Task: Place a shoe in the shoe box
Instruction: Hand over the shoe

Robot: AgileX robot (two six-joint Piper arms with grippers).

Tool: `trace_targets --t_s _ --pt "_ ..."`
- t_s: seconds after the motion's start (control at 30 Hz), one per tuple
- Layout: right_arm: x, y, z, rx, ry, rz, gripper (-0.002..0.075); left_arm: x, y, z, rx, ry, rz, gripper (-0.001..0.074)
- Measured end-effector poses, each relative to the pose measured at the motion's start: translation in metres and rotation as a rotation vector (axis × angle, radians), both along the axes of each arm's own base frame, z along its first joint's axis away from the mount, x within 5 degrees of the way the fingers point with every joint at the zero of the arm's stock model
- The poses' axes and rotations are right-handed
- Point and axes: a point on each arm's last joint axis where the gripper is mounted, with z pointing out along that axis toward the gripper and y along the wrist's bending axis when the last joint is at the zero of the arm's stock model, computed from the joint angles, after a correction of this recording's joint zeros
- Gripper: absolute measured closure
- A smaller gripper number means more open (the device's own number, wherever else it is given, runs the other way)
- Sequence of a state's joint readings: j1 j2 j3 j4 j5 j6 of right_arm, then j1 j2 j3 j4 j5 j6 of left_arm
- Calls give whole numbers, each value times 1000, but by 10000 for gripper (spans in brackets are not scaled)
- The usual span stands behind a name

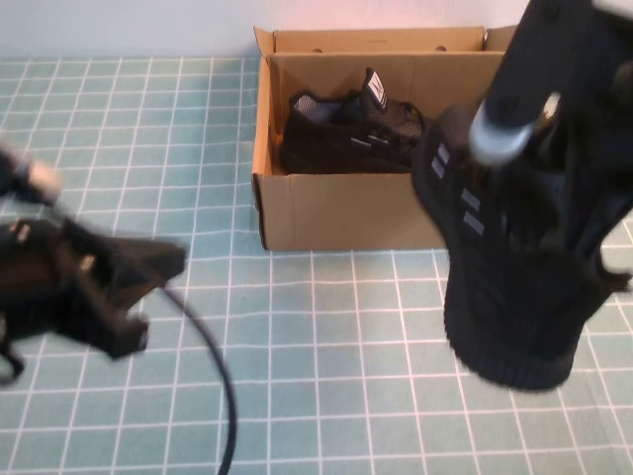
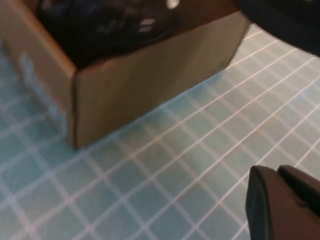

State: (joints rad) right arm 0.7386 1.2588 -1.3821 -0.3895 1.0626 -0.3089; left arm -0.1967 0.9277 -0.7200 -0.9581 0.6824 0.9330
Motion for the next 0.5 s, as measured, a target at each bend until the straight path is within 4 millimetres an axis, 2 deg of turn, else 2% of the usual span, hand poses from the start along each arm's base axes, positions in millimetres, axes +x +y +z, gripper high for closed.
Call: trace_targets --t_s 0.13,0.33,0.4,0.5 --pt "14 -12 9 22 2 -8 727 24 -13 17 16 -44 -131 738" --pt "35 -29 2 67 79 20 727 57 -28 29 45 -33 -316 724" --pt "40 -33 0 73 92 42 727 64 -33 32 56 -33 -385 685" --pt "43 -37 -1 66 88 117 727 76 -37 32 59 -18 -443 580"
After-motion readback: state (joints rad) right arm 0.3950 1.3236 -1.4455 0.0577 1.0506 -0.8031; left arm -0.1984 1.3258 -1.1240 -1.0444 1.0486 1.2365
